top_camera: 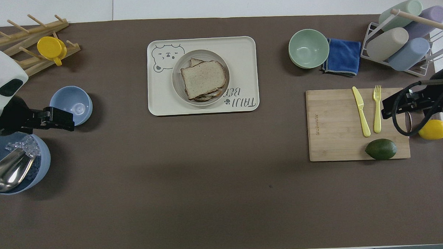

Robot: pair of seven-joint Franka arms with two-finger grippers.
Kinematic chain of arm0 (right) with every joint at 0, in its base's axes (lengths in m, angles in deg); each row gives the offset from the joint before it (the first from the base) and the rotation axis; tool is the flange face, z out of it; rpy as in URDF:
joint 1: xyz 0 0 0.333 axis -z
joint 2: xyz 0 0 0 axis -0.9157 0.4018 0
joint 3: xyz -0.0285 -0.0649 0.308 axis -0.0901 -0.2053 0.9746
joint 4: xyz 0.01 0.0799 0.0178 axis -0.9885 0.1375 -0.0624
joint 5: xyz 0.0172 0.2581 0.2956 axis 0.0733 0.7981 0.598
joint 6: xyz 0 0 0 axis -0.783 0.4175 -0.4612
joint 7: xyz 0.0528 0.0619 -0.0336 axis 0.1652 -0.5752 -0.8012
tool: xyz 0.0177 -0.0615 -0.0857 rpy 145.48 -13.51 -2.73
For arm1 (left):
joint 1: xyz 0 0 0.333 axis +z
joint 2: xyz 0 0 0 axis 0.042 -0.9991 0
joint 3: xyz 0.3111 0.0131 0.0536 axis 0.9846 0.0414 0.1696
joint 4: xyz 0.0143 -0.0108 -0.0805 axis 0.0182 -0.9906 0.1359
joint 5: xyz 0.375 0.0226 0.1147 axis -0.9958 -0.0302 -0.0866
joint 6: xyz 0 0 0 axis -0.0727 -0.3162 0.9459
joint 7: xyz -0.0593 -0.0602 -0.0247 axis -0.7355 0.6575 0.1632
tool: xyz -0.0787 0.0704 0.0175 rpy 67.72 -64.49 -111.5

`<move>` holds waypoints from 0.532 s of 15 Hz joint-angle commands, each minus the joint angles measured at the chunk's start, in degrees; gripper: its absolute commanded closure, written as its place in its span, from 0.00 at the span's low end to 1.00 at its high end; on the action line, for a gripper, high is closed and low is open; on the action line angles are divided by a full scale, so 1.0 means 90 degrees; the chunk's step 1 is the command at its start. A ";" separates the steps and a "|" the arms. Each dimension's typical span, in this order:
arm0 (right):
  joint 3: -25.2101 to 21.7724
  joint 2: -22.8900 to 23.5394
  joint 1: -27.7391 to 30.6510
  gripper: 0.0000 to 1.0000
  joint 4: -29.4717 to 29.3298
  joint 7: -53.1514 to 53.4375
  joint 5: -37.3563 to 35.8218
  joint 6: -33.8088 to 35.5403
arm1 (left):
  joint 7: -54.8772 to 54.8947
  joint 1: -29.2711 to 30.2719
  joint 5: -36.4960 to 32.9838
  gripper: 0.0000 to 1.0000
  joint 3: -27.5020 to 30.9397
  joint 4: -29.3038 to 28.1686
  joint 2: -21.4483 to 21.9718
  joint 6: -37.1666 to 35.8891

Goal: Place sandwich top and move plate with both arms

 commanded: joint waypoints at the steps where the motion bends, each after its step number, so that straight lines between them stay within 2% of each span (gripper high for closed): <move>1: 0.0046 0.0023 -0.0167 0.00 -0.0064 0.0182 0.0091 0.0048 | -0.0036 0.0095 -0.0054 0.00 -0.0089 -0.0001 0.0043 0.0049; 4: 0.0446 0.0014 -0.0061 0.00 -0.0074 0.0378 0.0071 0.0097 | -0.0046 0.0046 -0.0054 0.00 -0.0098 -0.0001 0.0043 0.0049; 8: 0.0476 0.0014 0.0037 0.00 -0.0073 0.0427 -0.0007 0.0088 | -0.0046 0.0056 -0.0054 0.00 -0.0099 -0.0001 0.0043 0.0059</move>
